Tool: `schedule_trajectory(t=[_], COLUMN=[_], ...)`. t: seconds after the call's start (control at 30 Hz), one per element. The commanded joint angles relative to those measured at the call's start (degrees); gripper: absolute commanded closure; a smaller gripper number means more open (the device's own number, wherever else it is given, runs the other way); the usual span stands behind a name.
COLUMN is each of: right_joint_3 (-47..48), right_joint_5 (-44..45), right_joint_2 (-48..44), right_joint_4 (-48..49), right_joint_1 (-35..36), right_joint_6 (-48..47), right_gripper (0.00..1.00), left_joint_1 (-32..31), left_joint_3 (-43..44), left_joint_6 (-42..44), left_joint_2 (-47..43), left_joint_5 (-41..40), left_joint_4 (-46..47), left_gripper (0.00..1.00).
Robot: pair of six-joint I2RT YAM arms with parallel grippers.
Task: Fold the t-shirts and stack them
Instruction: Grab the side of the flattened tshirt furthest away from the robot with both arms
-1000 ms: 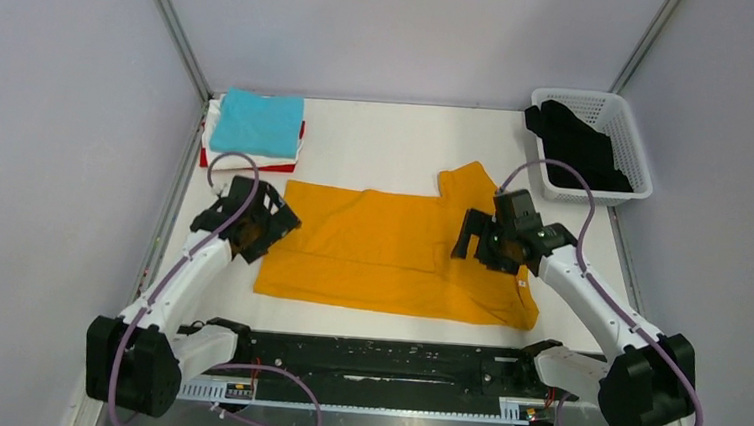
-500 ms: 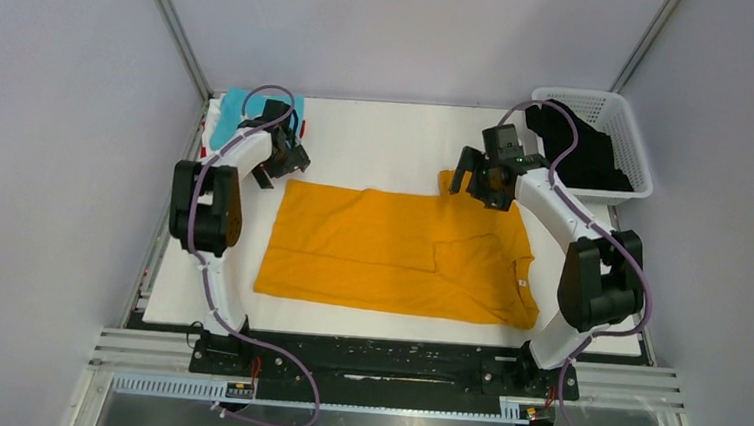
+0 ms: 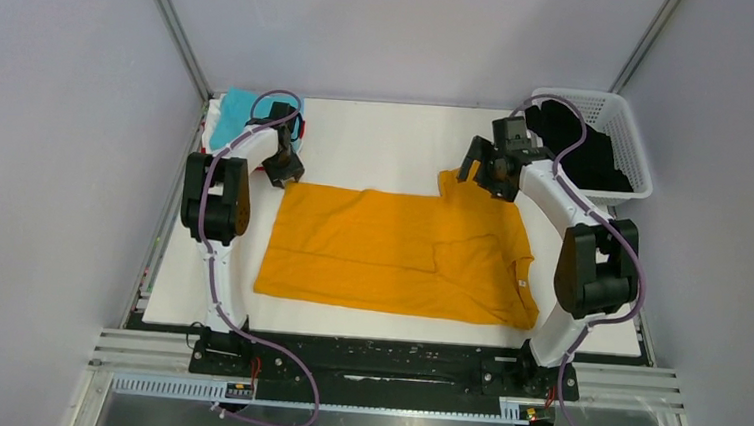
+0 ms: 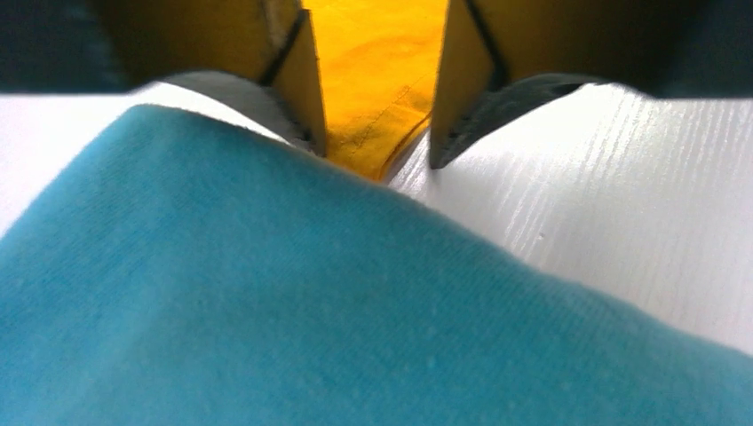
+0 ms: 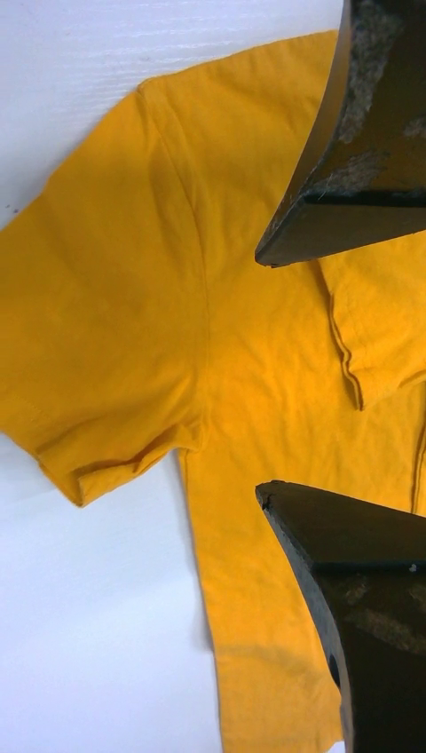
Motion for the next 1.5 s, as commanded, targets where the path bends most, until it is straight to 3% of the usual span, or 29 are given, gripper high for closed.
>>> schedule_trajectory(t=[0.0,0.07,0.1,0.27,0.63,0.87,1.07,1.47], right_joint_3=[6.29,9.40,11.45,23.44,66.43,61.14,60.24,59.91], right_joint_5=[-0.08,-0.06,0.09,2.14,7.84,5.04,2.35,7.54], right_joint_2=[2.80,5.45,6.98,17.43,46.54,47.34,47.76,47.95], right_joint_4=[1.36,1.18,0.52,-4.58,-26.88,-22.26,-24.02,-31.74], right_joint_1=[-0.81,-1.01,-1.06,-1.14,-2.14,-2.90,-2.87,-1.51], right_joint_6=[0.38,-0.06,-0.49,-2.39,-2.46,0.63,0.79,-3.27], right_gripper=[0.01,0.01,0.01,0.04,0.04,0.05,0.11,0.39], left_joint_1=[0.00,-0.08,-0.05,-0.01,-0.08,-0.07,-0.08,-0.07], left_joint_3=[-1.63,-2.83,-3.37,-6.34,-13.55,-15.05,-15.41,-16.96], left_joint_6=[0.31,0.86,0.99,1.54,1.75,1.48,1.09,0.86], left_joint_2=[-1.78,-2.50,-2.87,-6.81,-16.97,-19.48,-20.48,-22.03], left_joint_5=[1.11,1.85,2.13,2.49,4.81,4.71,5.27,5.10], left_joint_4=[-0.26,0.37,0.71,2.43,6.09,6.13,6.14,6.19], left_gripper=[0.73,0.97,1.00,1.00,1.00,1.00,1.00,1.00])
